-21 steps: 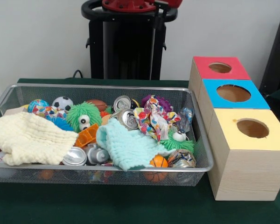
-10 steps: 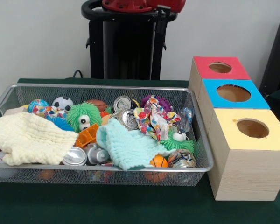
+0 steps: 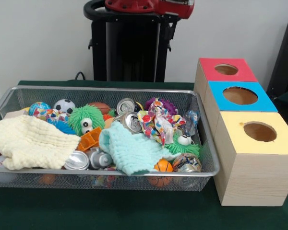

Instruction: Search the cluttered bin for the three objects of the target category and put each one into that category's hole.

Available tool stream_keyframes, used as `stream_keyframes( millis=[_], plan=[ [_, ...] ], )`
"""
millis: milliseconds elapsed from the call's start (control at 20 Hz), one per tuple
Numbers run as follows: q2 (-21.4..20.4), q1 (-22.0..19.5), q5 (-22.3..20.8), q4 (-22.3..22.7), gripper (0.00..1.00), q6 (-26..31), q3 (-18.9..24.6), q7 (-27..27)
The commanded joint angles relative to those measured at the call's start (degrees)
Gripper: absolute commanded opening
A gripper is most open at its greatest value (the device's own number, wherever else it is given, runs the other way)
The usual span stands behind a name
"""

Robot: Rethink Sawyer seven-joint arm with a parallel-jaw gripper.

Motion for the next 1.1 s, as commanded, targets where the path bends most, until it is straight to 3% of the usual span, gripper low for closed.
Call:
stream_keyframes(
  millis=[50,650,1100],
  plan=[
    [2.3,-2.3,-2.1,0.8,0.00,-5.3,6.8,5.1],
    [3.7,-4.5,-3.5,1.8,0.00,-7.8,7.4,4.7],
    [7.5,-8.3,-6.9,-1.6,0.00,-8.1,7.3,3.0]
  ],
)
